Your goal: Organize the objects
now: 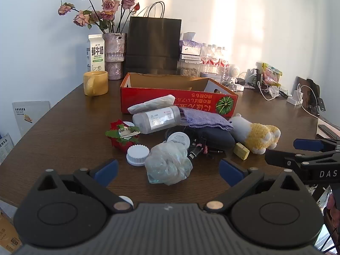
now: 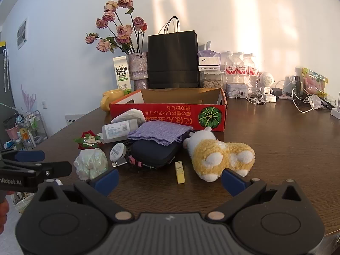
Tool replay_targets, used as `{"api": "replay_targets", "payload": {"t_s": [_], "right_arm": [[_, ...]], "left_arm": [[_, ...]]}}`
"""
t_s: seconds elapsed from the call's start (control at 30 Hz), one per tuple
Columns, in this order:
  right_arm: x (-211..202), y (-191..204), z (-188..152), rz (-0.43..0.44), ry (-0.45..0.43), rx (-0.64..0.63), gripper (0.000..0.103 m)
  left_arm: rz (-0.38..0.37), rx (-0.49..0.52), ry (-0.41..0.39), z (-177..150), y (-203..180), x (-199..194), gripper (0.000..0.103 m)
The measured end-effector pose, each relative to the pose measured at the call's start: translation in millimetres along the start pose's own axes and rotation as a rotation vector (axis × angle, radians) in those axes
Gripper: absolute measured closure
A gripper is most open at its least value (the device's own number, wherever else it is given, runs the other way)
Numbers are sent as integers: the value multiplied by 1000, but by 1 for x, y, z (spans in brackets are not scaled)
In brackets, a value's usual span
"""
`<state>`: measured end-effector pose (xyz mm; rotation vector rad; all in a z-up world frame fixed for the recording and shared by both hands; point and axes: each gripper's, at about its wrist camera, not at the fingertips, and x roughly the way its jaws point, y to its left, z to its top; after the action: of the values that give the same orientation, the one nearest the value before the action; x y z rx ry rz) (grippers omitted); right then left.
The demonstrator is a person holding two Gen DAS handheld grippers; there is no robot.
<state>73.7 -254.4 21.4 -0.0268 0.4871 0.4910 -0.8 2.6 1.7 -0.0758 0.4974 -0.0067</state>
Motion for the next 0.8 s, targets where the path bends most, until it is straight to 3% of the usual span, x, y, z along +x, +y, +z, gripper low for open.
{"api": "replay_targets", "payload": {"t_s": [0.8], "right_arm": [[0,0,-1,0,1,-1,0]], "left_arm": [[4,-10,0,-2,1,2,0]]}}
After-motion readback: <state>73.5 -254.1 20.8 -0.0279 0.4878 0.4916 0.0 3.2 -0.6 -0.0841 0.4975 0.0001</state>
